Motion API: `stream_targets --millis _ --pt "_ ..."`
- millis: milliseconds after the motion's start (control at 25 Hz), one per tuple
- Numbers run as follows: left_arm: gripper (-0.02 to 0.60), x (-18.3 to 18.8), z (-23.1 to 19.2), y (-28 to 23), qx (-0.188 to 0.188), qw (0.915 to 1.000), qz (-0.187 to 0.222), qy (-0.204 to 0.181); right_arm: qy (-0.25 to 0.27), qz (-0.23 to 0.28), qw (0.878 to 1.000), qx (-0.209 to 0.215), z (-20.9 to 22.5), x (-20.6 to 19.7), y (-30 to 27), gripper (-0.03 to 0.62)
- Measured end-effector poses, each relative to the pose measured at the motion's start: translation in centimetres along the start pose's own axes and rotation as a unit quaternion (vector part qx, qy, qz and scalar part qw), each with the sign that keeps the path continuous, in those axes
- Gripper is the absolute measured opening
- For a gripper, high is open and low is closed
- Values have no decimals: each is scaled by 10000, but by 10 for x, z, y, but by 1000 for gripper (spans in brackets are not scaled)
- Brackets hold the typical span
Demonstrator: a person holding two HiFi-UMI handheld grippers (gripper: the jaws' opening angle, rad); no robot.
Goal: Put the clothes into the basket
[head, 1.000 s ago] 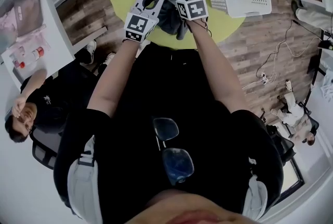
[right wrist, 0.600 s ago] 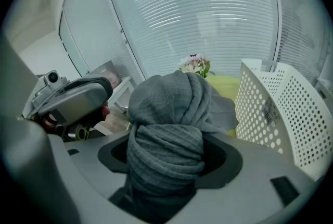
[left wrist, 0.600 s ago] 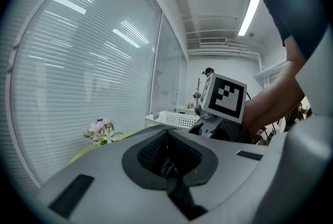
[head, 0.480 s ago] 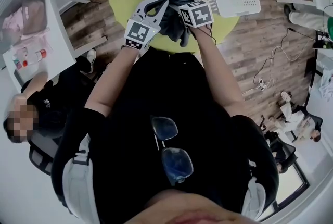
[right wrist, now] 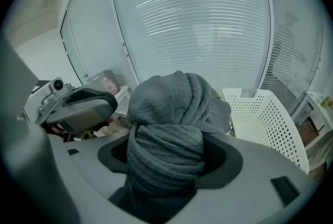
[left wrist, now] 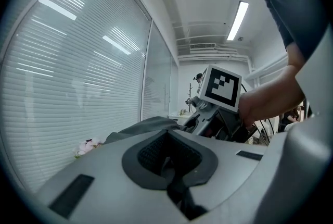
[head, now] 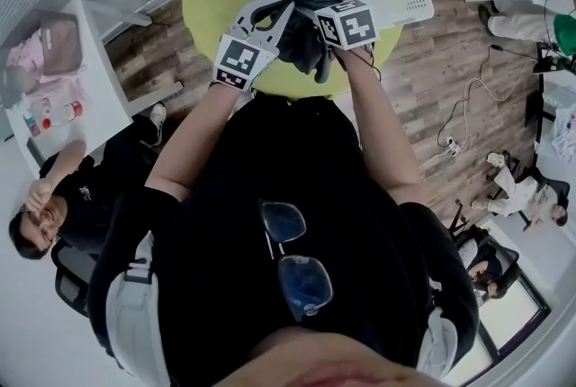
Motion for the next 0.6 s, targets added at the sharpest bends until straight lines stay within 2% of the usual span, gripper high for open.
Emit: stream_targets --millis 240,600 --pt "11 35 12 -20 -106 9997 186 -104 140 166 9997 -66 20 20 34 341" --pt "11 73 24 -54 50 9991 356 -227 277 423 9987 -44 60 43 75 341"
Point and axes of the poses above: the fingertips, and each gripper's own axes: y backward along the fingers, z to its right, x out of its top, the point moved 6 cm from there along y, backward along the fingers, and after that the axes turned 1 degree about -z, right-handed, at the moved point
